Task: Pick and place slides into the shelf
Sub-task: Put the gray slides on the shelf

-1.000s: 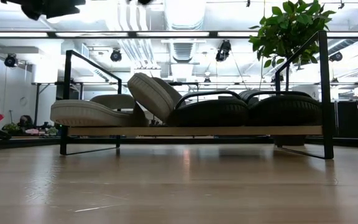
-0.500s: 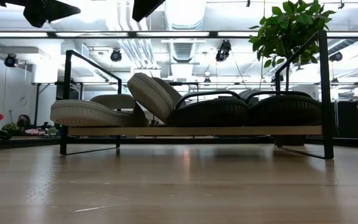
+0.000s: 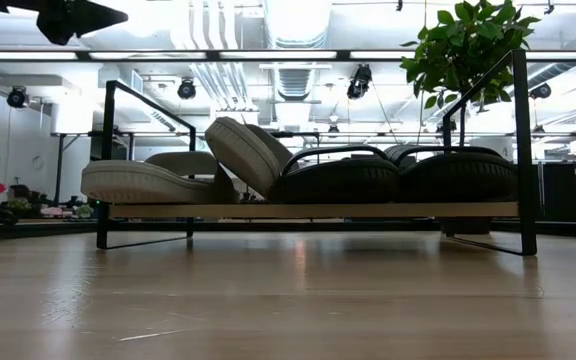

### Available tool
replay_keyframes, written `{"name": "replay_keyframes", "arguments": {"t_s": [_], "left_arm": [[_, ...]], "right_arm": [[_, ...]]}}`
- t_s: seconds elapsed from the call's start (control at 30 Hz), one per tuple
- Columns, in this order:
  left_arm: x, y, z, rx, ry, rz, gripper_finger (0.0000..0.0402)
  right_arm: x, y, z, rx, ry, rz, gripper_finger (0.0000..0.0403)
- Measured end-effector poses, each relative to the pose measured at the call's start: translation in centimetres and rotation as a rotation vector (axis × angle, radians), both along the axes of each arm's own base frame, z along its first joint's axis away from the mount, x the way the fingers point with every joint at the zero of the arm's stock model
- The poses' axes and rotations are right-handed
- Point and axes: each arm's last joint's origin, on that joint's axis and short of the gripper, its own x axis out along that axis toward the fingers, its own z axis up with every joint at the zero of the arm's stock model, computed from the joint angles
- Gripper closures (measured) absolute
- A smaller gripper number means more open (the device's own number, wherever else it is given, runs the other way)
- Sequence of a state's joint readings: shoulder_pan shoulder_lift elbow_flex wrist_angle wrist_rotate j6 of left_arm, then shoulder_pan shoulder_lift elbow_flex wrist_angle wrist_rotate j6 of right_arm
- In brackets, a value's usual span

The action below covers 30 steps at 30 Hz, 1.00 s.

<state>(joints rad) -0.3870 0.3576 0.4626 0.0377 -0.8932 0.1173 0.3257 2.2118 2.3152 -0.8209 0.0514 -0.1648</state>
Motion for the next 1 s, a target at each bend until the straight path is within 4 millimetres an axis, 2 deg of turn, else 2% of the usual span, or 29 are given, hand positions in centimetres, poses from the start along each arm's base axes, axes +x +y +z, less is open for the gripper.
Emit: {"name": "replay_keyframes", "arguments": {"t_s": [0.2,0.33,0.53,0.7,0.87,1.0], "left_arm": [[-0.1,0.1,-0.3,0.0,0.0,0.001,0.0123],[-0.3,0.1,-0.3,-0.003,-0.01,0.001,0.0123],[-0.7,0.3,-0.7,-0.007,-0.019,0.001,0.0123],[-1.0,0.4,-0.8,-0.014,-0.036,0.001,0.0123],[-1.3,0.5,-0.8,-0.019,-0.048,0.0,0.0123],[-1.2,0.5,-0.8,-0.018,-0.046,0.0,0.0123]], "right_arm": [[0.3,-3.4,-0.3,0.041,0.022,0.016,0.0288],[-0.9,-5.1,0.4,0.055,0.011,-0.001,0.03],[-4.6,-6.9,-0.2,0.097,-0.037,-0.062,0.0317],[-9.3,-8.3,-1.2,0.155,-0.179,-0.109,0.0328],[-13.5,-9.8,-3.6,0.125,-0.366,-0.249,0.0333],[-14.9,-10.5,-5.9,0.058,-0.412,-0.399,0.0332]]}}
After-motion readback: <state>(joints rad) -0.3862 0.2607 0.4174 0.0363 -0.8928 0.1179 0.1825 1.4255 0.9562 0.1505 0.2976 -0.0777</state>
